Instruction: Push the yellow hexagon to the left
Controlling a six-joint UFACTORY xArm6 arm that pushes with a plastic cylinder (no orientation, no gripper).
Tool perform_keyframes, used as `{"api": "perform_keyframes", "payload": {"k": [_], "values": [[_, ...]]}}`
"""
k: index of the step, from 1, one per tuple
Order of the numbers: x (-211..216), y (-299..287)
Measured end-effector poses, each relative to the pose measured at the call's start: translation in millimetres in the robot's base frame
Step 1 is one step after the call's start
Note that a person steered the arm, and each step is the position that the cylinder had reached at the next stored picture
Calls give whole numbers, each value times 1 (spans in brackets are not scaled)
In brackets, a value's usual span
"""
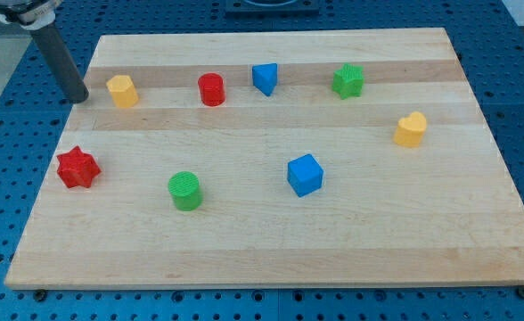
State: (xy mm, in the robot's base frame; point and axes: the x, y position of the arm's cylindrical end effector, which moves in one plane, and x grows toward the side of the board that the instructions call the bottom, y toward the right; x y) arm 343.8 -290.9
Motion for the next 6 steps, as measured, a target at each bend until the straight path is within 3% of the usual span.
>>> {"api": "perform_keyframes", "payload": {"k": [2, 4, 6], "values": [[-31, 27], [6, 87], [-47, 113]]}}
